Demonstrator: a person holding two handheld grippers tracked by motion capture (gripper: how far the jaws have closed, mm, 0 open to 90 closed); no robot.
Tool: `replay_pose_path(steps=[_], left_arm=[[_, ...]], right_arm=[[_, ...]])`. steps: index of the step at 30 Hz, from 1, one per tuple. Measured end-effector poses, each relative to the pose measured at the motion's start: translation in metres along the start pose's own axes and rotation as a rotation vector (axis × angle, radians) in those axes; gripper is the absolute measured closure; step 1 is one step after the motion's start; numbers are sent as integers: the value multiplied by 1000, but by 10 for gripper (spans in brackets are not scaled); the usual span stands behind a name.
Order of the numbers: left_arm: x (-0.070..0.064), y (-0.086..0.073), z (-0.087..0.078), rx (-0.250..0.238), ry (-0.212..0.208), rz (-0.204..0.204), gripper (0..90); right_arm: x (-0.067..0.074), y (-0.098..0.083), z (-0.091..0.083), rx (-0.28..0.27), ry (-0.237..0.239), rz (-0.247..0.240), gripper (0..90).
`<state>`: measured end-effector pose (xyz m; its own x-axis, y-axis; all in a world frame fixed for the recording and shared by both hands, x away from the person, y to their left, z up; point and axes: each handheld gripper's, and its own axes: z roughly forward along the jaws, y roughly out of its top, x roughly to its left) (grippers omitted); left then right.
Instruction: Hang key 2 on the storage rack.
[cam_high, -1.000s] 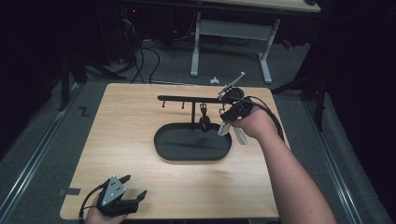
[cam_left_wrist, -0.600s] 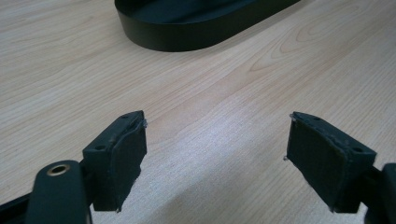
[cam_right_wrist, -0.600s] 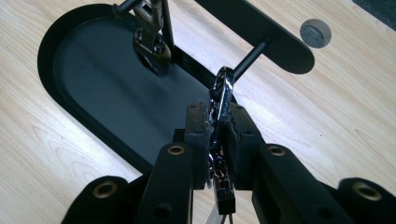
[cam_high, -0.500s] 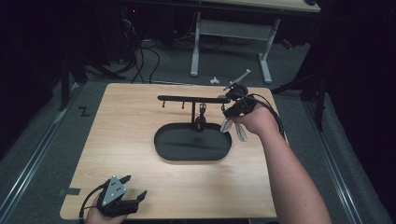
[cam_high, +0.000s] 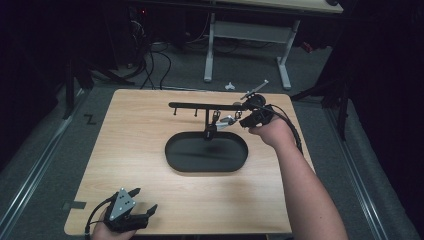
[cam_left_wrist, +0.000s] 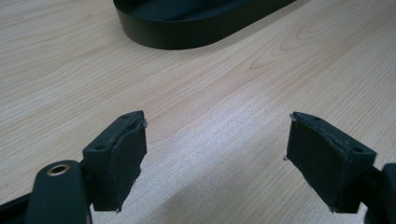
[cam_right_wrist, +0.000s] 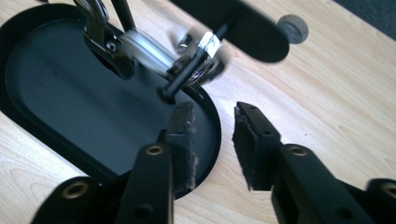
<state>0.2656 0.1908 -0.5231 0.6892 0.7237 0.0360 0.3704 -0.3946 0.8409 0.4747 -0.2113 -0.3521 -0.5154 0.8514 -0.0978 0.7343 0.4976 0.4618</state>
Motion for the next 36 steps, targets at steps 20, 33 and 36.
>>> replay_pose_path(steps=[20, 33, 36], left_arm=[[-4, 1, 6, 26, -5, 17, 206], [-6, 4, 12, 29, -8, 25, 206], [-6, 5, 14, 30, -11, 31, 206]], right_arm=[[4, -84, 20, -113, 37, 61, 435], [13, -159, 37, -246, -20, 79, 293], [18, -173, 40, -272, -38, 63, 257]])
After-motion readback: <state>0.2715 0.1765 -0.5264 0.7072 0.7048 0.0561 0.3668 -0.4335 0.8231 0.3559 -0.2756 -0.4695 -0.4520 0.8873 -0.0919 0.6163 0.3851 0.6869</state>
